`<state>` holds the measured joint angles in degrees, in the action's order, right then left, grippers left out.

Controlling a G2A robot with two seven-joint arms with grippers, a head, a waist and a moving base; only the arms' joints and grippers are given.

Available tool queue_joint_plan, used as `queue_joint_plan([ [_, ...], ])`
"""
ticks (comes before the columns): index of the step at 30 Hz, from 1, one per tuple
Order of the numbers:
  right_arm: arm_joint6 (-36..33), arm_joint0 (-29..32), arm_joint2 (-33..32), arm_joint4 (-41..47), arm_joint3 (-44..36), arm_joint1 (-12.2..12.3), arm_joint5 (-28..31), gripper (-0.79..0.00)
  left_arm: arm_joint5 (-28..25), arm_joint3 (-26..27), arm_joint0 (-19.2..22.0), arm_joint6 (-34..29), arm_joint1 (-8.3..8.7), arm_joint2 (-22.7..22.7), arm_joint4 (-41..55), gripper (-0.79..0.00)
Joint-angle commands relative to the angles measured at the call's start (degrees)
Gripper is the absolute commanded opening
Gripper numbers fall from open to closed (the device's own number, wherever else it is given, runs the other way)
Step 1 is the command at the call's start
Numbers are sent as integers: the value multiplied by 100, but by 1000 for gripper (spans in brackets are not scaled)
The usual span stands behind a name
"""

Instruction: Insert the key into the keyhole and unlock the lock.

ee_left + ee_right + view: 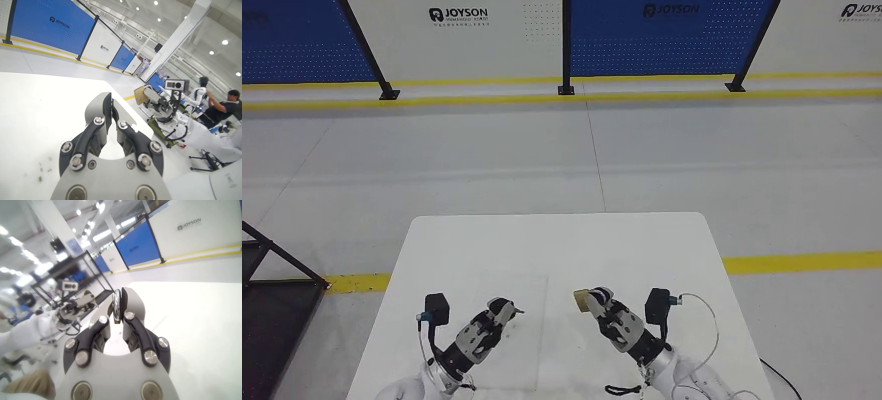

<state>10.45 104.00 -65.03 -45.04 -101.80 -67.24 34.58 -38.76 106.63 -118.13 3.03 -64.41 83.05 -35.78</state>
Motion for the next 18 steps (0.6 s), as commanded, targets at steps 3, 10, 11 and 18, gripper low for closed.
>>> queue_joint_plan([
  [3, -44, -127, -16, 455, 167, 8, 484, -785, 14, -22, 44, 14, -20, -153, 419, -785],
  [10, -238, -223, -25, 676, 238, 23, 731, -785, -90, -57, 127, -162, -20, -246, 884, -785],
  [11, -238, -223, -25, 676, 238, 23, 731, -785, -90, -57, 127, -162, -20, -246, 884, -785],
  [18, -238, -223, -25, 676, 238, 23, 731, -785, -90, -57, 127, -162, -20, -246, 884, -785],
])
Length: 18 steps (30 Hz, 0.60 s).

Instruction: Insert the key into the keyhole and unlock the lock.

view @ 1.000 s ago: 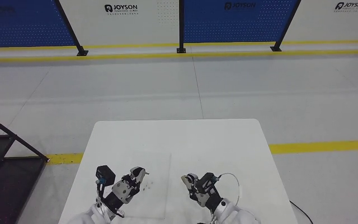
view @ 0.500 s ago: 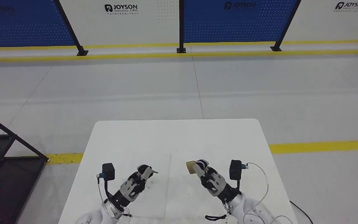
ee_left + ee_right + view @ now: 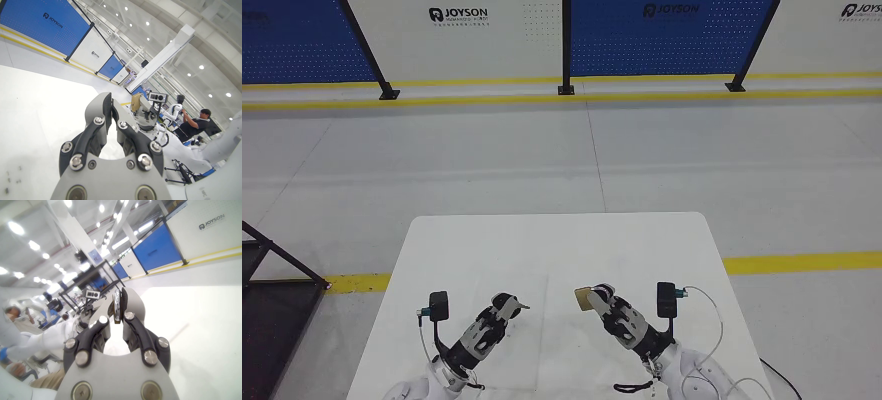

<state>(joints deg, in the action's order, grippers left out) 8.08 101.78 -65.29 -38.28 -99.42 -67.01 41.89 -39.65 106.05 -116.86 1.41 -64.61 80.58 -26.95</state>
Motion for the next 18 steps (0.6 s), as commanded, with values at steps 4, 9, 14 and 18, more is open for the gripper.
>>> queue_joint_plan([
  [4, 0, 0, 0, 0, 0, 0, 0, -785, 0, 0, 0, 0, 0, 0, 0, -785],
  [9, 4, -7, 14, 34, -3, -5, -42, -785, 87, 12, 41, 4, -10, -60, 67, -785],
  [14, 471, -164, 347, 489, 308, -107, 21, -785, -78, -170, 193, 231, -71, -434, 395, -785],
  [18, 1055, -366, 802, 645, 754, -247, 316, -785, -446, -399, 318, 600, -137, -739, 832, -785],
])
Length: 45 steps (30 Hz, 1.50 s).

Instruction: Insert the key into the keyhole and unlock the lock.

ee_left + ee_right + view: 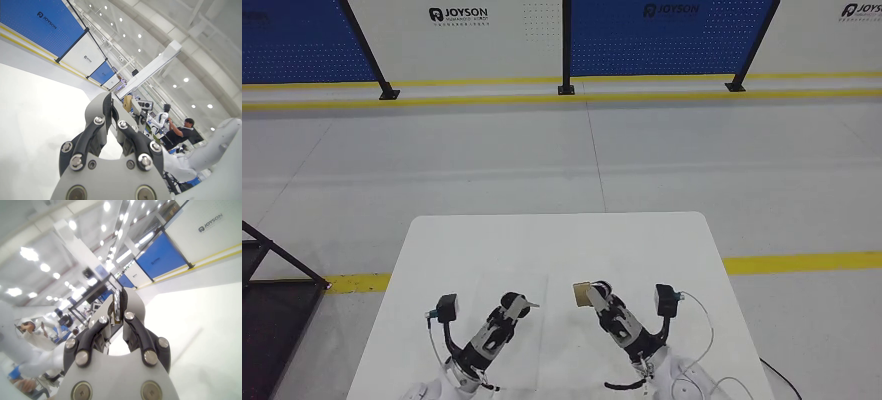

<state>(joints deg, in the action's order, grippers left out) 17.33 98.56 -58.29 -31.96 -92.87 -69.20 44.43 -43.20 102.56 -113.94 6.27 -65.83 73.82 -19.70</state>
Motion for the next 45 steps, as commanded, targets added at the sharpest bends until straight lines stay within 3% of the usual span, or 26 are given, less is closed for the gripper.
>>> queue_joint_plan([
  [1, 266, -90, 217, 30, 210, -66, 136, -785, -212, -99, 47, 217, -33, -146, 250, -785],
  [5, 939, -242, 554, -45, 538, -213, 408, -785, -588, -268, 172, 521, -91, -329, 582, -785],
  [10, 1743, -306, 830, -319, 842, -368, 846, -785, -1036, -515, 334, 1077, -186, -448, 190, -785],
  [19, 1743, -306, 830, -319, 842, -368, 846, -785, -1299, -777, 443, 1597, -330, -704, -412, -785],
  [45, 1743, -306, 830, -319, 842, -368, 846, -785, -873, -1249, 872, 3051, -703, -1295, -2181, -785],
])
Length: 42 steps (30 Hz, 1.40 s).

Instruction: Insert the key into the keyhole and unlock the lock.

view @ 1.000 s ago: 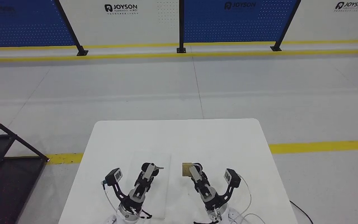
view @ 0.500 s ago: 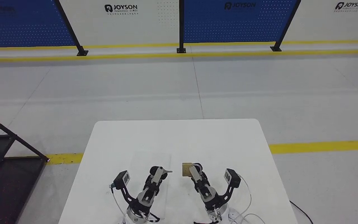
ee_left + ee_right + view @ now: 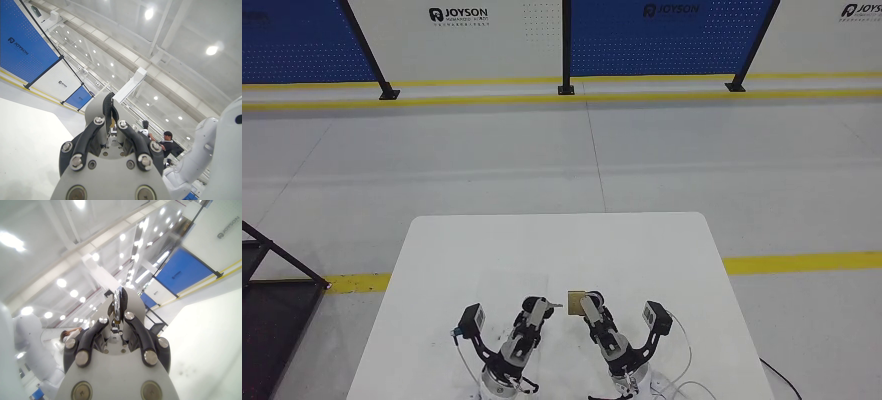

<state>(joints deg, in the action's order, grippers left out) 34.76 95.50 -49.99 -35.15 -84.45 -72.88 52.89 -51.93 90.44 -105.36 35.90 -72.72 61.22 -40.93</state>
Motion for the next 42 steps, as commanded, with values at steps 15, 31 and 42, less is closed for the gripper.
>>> queue_joint_plan([
  [15, 0, 0, 0, 0, 0, 0, 0, -785, 46, -357, 286, 489, -150, -269, -314, -785],
  [31, -172, 18, -13, 118, -95, -7, -165, -785, 54, -405, 315, 545, -202, -309, -432, -785],
  [42, -376, 99, -118, 218, -180, -24, -166, -785, 93, -425, 313, 587, -231, -321, -509, -419],
])
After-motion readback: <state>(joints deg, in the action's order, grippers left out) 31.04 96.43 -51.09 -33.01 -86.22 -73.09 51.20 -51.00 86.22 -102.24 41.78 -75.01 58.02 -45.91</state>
